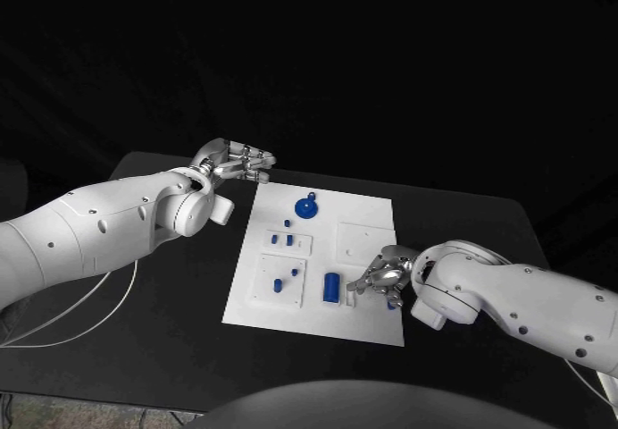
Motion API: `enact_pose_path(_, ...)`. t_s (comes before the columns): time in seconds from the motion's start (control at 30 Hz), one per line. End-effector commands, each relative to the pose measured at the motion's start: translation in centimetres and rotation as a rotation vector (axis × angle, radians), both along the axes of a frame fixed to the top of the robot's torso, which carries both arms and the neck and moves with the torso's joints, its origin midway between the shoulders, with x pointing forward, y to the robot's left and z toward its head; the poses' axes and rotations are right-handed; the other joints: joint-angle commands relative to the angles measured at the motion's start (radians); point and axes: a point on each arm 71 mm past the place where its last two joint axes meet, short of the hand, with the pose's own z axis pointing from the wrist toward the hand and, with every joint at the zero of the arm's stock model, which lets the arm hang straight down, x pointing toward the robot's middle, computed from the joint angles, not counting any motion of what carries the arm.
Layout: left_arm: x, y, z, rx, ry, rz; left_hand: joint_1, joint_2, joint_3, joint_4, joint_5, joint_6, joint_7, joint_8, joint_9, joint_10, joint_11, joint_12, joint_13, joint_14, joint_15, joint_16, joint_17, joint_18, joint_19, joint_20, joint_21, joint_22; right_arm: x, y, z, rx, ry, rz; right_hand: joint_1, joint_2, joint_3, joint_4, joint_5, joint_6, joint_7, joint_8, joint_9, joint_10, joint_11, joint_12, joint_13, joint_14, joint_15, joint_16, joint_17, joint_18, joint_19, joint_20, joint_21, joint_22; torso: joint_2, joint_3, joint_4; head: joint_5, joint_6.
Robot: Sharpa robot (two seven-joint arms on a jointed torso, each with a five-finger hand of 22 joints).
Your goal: Assemble the parts on the task board
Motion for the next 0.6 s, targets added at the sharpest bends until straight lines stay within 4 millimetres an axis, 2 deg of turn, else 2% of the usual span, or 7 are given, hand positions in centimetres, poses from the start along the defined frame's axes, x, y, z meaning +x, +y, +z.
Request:
enact_pose_path(0.03,-0.1,-0.2,0.2,-0.009,-0.019,-0.018,-0.007,0.007,-0.019,-0.004,-0.008,-0.001,-0.002,-0.004,0.001,0.000,-0.002,-0.005,0.000,-0.005,0.003,-0.003,0.002,-0.016,0.005,0.008,-0.002,-0.007,0.1,-0.7,0.4,0.027,-0.001,0.035,0.004,0.013,-0.008,-0.006,-0.002,-0.006,0.001,-0.005,-0.015,0.011,-0.001,0.012,0.009,0.002,0.001,0.007,0.001,-0.014,0.053,0.000,0.006,0.001,0.000,0.0015,-0.0021,-0.007,0.003)
enact_pose_path(0.1,-0.2,-0.1,0.2,-0.010,-0.022,-0.018,-0.007,0.010,-0.028,-0.006,-0.013,0.000,-0.002,-0.004,0.001,0.002,-0.002,-0.006,0.000,-0.004,0.003,-0.003,0.003,-0.017,0.005,0.008,-0.003,-0.012,0.3,-1.8,0.5,-0.010,-0.001,0.041,0.011,0.018,-0.008,-0.018,0.018,-0.013,0.002,-0.005,-0.025,0.019,-0.001,0.025,0.018,0.003,0.003,0.012,0.004,-0.015,0.054,0.000,0.012,0.003,-0.001,0.0017,-0.0013,-0.012,0.005)
enact_pose_path(0.17,-0.3,0.0,0.3,-0.011,-0.024,-0.017,-0.008,0.009,-0.030,-0.006,-0.012,-0.001,-0.002,-0.004,0.001,0.002,-0.002,-0.005,0.001,-0.004,0.003,-0.003,0.003,-0.017,0.006,0.007,-0.002,-0.013,0.5,-3.0,0.5,-0.052,-0.005,0.040,0.009,0.027,-0.011,-0.027,0.006,-0.018,0.004,-0.006,-0.036,0.030,-0.001,0.043,0.030,0.004,0.004,0.019,0.009,-0.016,0.055,0.002,0.021,0.006,-0.001,0.0012,-0.0002,-0.020,0.005)
enact_pose_path(0.33,-0.4,0.2,0.3,-0.012,-0.027,-0.015,-0.008,0.010,-0.032,-0.007,-0.013,0.000,-0.002,-0.004,0.001,0.004,-0.003,-0.005,0.000,-0.003,0.003,-0.003,0.003,-0.017,0.007,0.007,-0.002,-0.014,1.1,-5.4,0.1,-0.165,-0.020,0.038,0.007,0.028,-0.013,-0.032,-0.029,-0.017,0.005,-0.005,-0.041,0.030,0.000,0.041,0.033,0.003,0.004,0.023,0.009,-0.015,0.054,0.002,0.025,0.008,-0.001,0.0021,-0.0020,-0.029,0.005)
enact_pose_path(0.5,-0.4,0.2,0.3,-0.014,-0.029,-0.014,-0.015,0.007,-0.044,-0.006,-0.018,-0.001,-0.002,-0.004,0.001,0.005,-0.002,-0.005,0.001,-0.003,0.003,-0.003,0.003,-0.018,0.008,0.007,-0.002,-0.020,0.9,-6.2,-0.7,-0.249,-0.019,0.039,0.009,0.007,0.024,-0.019,-0.059,-0.022,0.008,-0.005,-0.042,0.025,0.002,0.032,0.034,0.002,0.005,0.024,0.009,-0.013,0.054,0.002,0.023,0.008,-0.001,0.0029,0.0000,-0.039,0.009)
enact_pose_path(0.6,-0.4,0.2,0.3,-0.016,-0.032,-0.016,-0.052,-0.018,-0.069,0.011,-0.021,-0.001,-0.002,-0.003,0.001,0.004,-0.001,-0.004,0.001,-0.005,0.004,-0.003,-0.001,-0.020,0.007,0.006,-0.003,-0.022,0.7,-6.2,-1.1,-0.280,-0.018,0.037,0.006,-0.004,0.039,-0.010,-0.070,-0.023,0.009,-0.005,-0.040,0.024,0.003,0.028,0.034,0.001,0.005,0.025,0.009,-0.013,0.053,0.003,0.022,0.008,0.000,0.0028,0.0017,-0.038,0.009)
